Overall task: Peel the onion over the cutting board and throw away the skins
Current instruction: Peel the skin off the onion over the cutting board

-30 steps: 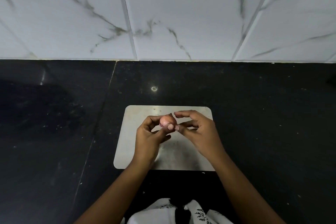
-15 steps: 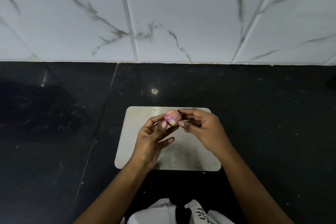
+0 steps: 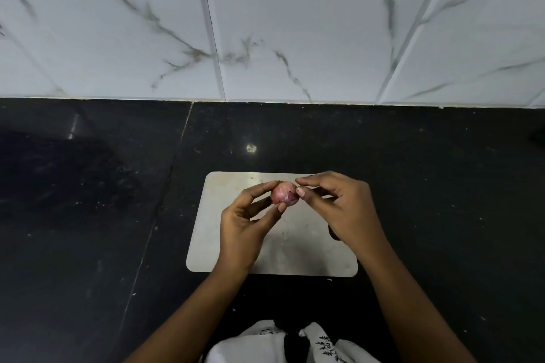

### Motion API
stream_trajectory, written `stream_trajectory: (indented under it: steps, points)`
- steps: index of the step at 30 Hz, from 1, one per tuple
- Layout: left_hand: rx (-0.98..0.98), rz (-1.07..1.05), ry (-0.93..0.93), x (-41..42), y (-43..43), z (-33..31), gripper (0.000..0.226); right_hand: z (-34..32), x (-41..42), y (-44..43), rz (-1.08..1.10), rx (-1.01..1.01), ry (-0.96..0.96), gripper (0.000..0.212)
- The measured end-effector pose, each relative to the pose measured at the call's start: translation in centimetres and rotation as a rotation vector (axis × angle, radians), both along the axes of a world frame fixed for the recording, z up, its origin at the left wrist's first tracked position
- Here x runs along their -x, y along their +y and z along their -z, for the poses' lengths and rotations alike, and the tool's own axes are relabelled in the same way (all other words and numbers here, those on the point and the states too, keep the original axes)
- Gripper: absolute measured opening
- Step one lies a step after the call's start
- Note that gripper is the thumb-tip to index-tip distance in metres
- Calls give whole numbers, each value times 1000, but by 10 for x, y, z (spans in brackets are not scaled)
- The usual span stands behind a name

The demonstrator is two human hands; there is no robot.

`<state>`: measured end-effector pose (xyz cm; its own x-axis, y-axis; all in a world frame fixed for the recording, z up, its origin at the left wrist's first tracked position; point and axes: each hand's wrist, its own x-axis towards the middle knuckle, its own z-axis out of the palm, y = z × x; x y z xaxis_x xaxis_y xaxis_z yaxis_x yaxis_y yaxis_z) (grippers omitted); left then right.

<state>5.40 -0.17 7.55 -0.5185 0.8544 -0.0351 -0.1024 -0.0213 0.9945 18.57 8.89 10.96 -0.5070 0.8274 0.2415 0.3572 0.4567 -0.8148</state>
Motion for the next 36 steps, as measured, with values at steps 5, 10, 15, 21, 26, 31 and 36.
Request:
stream_trajectory:
  steps: [5,10,15,21,26,31,36]
  points:
    - [-30,-1,88,0,1,-1,37,-3,0,2,-50,-188,-139,22]
    - [-29,4,101,4,3,2,36,-5,3,2,-76,-183,-248,20]
    - [-39,9,106,6,2,4,35,-6,6,0,-77,-171,-270,17]
    - [-50,19,67,7,2,5,35,-5,10,-6,-19,-217,-259,10]
    - [-42,35,-15,10,1,10,38,-5,16,-8,-16,-227,-332,13]
    - [-44,23,-216,8,1,11,32,-8,14,2,39,184,-102,6]
    - [-40,9,-212,10,2,10,33,-15,10,0,-46,202,-206,23]
